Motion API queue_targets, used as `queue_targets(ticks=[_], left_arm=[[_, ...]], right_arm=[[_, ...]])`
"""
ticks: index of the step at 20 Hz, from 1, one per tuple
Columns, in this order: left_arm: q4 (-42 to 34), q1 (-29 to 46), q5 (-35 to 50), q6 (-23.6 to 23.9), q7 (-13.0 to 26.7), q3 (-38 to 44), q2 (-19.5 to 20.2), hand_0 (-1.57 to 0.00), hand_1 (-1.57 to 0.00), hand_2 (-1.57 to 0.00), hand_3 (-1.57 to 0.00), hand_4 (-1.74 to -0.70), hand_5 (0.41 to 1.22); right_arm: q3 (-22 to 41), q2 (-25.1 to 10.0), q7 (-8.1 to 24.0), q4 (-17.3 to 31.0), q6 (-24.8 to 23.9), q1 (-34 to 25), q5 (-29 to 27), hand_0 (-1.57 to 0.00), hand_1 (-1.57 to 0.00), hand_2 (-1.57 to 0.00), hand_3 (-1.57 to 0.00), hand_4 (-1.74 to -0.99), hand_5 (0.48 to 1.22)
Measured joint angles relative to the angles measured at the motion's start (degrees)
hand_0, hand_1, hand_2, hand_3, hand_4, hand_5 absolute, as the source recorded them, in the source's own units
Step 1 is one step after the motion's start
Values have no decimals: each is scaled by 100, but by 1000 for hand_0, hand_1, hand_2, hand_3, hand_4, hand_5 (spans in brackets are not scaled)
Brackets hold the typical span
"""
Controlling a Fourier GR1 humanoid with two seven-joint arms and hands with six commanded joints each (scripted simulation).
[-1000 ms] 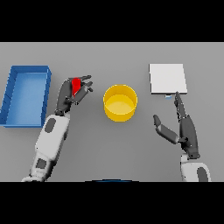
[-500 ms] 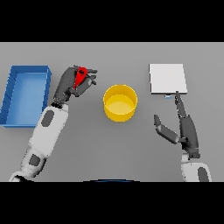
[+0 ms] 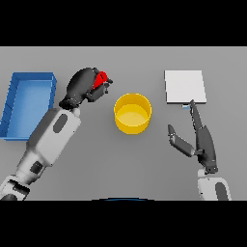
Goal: Pick up the red beaker and tilt it to pour out 1 green nut into yellow bowl. Pick up the yellow bowl and place it on the metallic measuring scale.
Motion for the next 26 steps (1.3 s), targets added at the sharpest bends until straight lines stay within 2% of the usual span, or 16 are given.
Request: queue_targets(ticks=[2, 4, 7, 9, 10, 13, 14, 19, 20, 26], left_arm=[[81, -148, -499, -87, 172, -455, 147, -1570, -1570, -1570, -1569, -1739, 1127], [199, -444, -918, -261, 222, -823, 331, -1570, -1570, -1570, -1570, -1740, 1161], [333, -703, -1316, -467, 210, -1262, 455, -1571, -1571, -1571, -1570, -1740, 1190], [421, -938, -1550, -631, 163, -1512, 525, -1571, -1571, -1571, -1571, -1649, 1201], [459, -1037, -1658, -742, 92, -1648, 577, -1571, -1571, -1571, -1571, -1666, 1205], [586, -1394, -1958, -1210, 47, -2090, 658, -1571, -1571, -1571, -1327, -1695, 1213], [672, -1562, -2050, -1361, -59, -2248, 652, -1571, -1571, -1571, -1277, -1701, 1215], [976, -2067, -2533, -1681, -587, -3042, 595, -1571, -1571, -1571, -1475, -1726, 1219], [1065, -2147, -2633, -1753, -567, -3187, 574, -1571, -1571, -1571, -1494, -1729, 1219], [1292, -2655, -3111, -2090, -767, -4021, 494, -1571, -1571, -1571, -1551, -1738, 1221]], right_arm=[[-50, -37, -9, -56, 49, 46, -95, 1, 1, 1, 1, -1256, 690], [13, -33, -87, -182, 83, 182, -73, 1, 1, 1, 1, -1267, 698], [18, -32, 60, -265, 67, 151, -53, 1, 1, 1, 1, -1274, 704], [72, -9, 106, -336, 59, 186, 1, 1, 1, 1, 1, -1284, 705], [21, -9, 112, -288, 53, 187, -52, 1, 1, 1, 1, -1283, 702], [-60, 13, -79, -188, 100, 216, -229, 1, 1, 1, 1, -1288, 685], [-39, 48, -40, -174, 89, 189, -216, 1, 1, 1, 1, -1292, 678], [-58, 229, -113, -52, 30, 173, -322, 1, 1, 1, 1, -1291, 648], [-68, 221, -177, -24, 25, 185, -317, 1, 1, 1, 1, -1290, 644], [-99, 202, -78, -65, -59, 133, -256, 1, 1, 1, 1, -1286, 618]])
